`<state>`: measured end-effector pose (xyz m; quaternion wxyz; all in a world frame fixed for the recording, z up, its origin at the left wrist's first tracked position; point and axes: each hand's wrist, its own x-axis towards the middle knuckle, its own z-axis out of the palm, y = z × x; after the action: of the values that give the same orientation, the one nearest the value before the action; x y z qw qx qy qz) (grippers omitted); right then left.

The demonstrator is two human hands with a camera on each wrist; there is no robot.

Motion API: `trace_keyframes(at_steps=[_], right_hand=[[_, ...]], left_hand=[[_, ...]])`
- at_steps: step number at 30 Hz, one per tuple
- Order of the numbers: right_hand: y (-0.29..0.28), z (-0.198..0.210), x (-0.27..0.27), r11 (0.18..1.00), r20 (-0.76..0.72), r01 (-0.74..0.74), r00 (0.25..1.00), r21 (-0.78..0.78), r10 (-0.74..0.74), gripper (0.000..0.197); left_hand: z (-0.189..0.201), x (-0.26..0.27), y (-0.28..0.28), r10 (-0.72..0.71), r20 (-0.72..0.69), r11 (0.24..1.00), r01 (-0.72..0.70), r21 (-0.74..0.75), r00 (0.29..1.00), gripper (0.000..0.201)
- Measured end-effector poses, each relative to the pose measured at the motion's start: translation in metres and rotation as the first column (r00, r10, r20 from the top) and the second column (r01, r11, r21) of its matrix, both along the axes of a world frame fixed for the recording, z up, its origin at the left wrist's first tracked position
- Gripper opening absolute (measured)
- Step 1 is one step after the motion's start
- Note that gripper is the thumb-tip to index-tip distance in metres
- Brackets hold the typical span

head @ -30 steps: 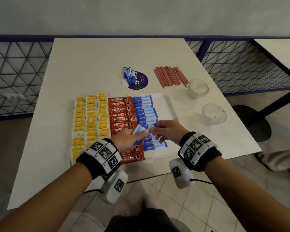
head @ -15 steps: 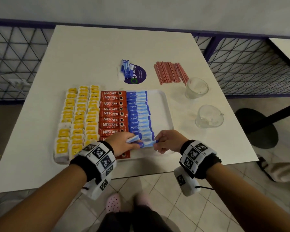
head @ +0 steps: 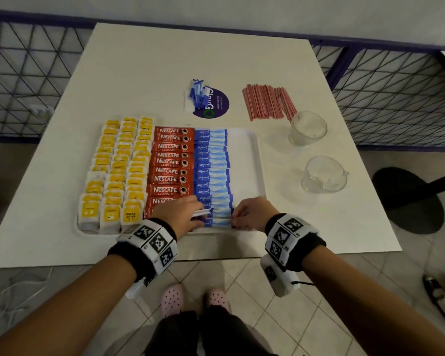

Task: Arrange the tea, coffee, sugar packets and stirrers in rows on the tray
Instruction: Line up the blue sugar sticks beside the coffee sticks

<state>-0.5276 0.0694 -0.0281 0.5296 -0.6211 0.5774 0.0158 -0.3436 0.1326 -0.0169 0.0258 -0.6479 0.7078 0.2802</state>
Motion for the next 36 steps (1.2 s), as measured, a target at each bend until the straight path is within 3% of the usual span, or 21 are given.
trace_keyframes(at_steps=[3, 15, 21, 25, 31, 36], right_hand=[[0.000, 0.004, 0.001, 0.997, 0.035, 0.055, 0.998, 0.053, -0.057, 0.028], [-0.001, 0.004, 0.005, 1.000, -0.037, -0.002, 0.999, 0.003, 0.003, 0.026], [-0.004, 0.021, 0.002, 0.992, -0.007, -0.108, 0.994, -0.068, 0.108, 0.021], [0.000, 0.029, 0.011, 0.965, 0.061, -0.215, 0.972, -0.150, 0.226, 0.037], [-0.004, 0.045, 0.024, 0.938, 0.045, -0.271, 0.957, -0.215, 0.287, 0.022], [-0.013, 0.055, 0.022, 0.948, 0.091, -0.263, 0.955, -0.179, 0.282, 0.015]], left_hand=[[0.000, -0.002, 0.002, -0.015, 0.049, 1.000, 0.016, -0.018, 0.999, 0.029], [0.005, -0.010, 0.006, 0.007, 0.164, 0.998, 0.004, -0.066, 0.987, 0.033], [0.011, -0.006, 0.005, 0.060, 0.104, 0.997, -0.055, -0.059, 0.993, 0.035], [0.013, -0.010, 0.005, 0.137, -0.112, 0.991, -0.136, 0.019, 0.984, 0.024], [0.025, -0.014, 0.006, 0.317, -0.425, 0.941, -0.224, 0.255, 0.848, 0.013], [0.033, -0.018, 0.002, 0.629, -0.598, 0.769, -0.284, 0.573, 0.497, 0.025]])
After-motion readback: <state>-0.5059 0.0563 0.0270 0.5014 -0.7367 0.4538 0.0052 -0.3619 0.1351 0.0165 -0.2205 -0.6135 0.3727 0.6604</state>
